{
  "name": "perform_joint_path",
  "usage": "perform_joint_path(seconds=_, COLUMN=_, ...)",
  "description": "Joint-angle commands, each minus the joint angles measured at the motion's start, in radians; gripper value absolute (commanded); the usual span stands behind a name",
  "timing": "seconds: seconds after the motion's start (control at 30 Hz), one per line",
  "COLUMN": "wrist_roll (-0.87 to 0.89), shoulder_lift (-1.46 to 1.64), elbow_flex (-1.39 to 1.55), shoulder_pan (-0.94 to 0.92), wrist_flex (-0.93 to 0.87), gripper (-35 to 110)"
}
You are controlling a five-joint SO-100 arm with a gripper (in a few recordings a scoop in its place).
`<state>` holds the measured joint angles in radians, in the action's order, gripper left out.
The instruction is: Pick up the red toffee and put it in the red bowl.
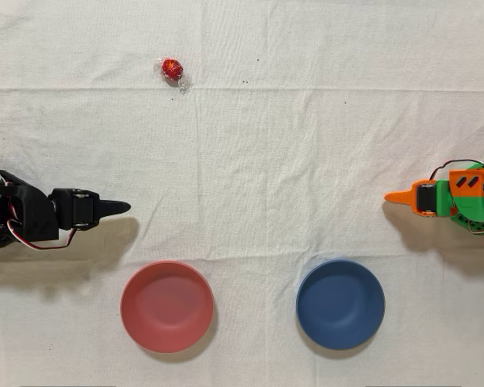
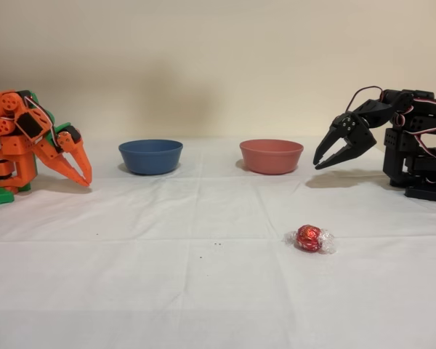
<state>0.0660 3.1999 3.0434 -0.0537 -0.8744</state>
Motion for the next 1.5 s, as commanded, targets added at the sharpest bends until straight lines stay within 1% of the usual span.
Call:
perform_joint_path(seconds=0.0, wrist_roll=0.008, shoulder_lift=0.017, elbow_flex=0.020, shoulder_pan=-0.014, wrist_flex=-0.012, gripper=1)
perform_joint_path(seconds=1.0, wrist_roll=-0.003, shoulder_lift=0.017, elbow_flex=0.020, shoulder_pan=-0.014, wrist_flex=-0.012, gripper=1)
perform_joint_path(seconds=1.13, wrist_roll=-0.006, shoulder_lift=0.017, elbow_flex=0.021, shoulder_pan=-0.014, wrist_flex=-0.012, gripper=3)
perform_joint_path(seconds=1.23, wrist_roll=-0.009, shoulder_lift=0.018, elbow_flex=0.021, shoulder_pan=-0.014, wrist_flex=-0.011, gripper=1)
perform_joint_path(seconds=1.47, wrist_roll=-0.011, shoulder_lift=0.018, elbow_flex=0.021, shoulder_pan=-0.009, wrist_flex=-0.012, gripper=1)
